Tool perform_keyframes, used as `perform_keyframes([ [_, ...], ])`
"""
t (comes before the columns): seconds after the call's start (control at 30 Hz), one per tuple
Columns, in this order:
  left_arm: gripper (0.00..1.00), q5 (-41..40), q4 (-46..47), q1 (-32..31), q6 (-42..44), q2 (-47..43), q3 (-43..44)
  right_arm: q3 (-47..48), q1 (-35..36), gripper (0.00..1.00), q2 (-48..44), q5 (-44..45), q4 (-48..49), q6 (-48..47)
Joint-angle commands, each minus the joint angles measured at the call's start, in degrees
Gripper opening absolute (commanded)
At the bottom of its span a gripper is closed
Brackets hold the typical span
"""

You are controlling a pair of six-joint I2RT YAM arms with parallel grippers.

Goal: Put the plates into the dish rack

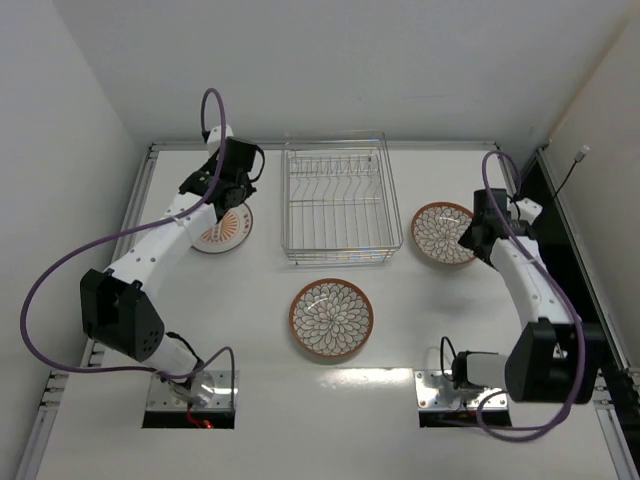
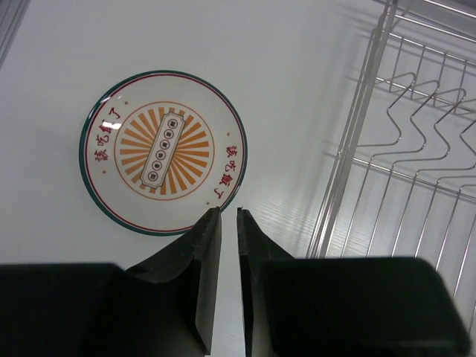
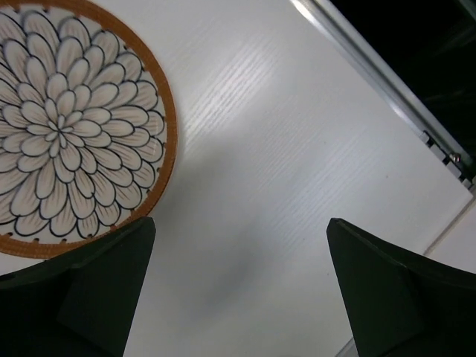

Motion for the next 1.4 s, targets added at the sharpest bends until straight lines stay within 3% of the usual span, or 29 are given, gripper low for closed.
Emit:
perform_keyframes([
  [0.0,0.13,1.6,2.4,-0.4,-0.5,-2.0,0.3,5.6,-1.9,1.0,8.4,-4.9,-0.4,1.8],
  [0.17,0.15,1.6,2.4,-0.4,-0.5,-2.0,-0.2,10.0,-9.0,1.0,18.9,-16.5,0.0,-0.4],
  [0.43,0.16,2.1,2.9,-0.4,0.1,-2.0,-0.2,-1.4,-19.6,1.0,16.0,-36.2,17.9,-4.5],
  [0.63,0.16,2.1,2.9,-0.4,0.1,-1.5,-0.2,-4.0,-25.3,1.0,21.6,-47.2,24.0,-5.1],
  [0.73,0.16,2.1,2.9,-0.4,0.1,-1.0,-0.2,-7.4,-27.2,0.97,24.3,-58.9,32.1,-0.5],
  [0.83,0.16,2.1,2.9,-0.4,0.6,-1.0,-0.2,-8.0,-27.2,0.93,27.2,-63.3,36.2,3.1],
  [0.97,0.16,2.7,2.9,-0.4,0.6,-1.0,-0.2,-6.1,-25.7,0.91,29.5,-62.5,36.7,5.5],
  [1.17,0.17,3.3,2.9,-0.4,0.6,-1.0,-0.2,-2.3,-24.0,0.71,33.6,-61.9,38.1,7.4],
  [1.27,0.17,3.3,2.9,-0.4,0.6,-1.0,-0.2,-1.8,-24.0,0.34,34.1,-62.5,38.1,7.4],
  [1.3,0.17,3.3,2.9,-0.4,0.6,-1.0,-0.2,-2.3,-24.0,0.06,33.6,-62.5,38.1,7.4],
  [1.33,0.17,2.7,2.9,-0.4,0.6,-1.0,-0.2,-2.3,-24.0,0.0,32.9,-61.9,38.1,7.4],
  [1.37,0.17,2.7,2.9,-0.4,0.6,-1.0,-0.2,-3.2,-24.0,0.0,30.6,-60.0,37.6,7.4],
])
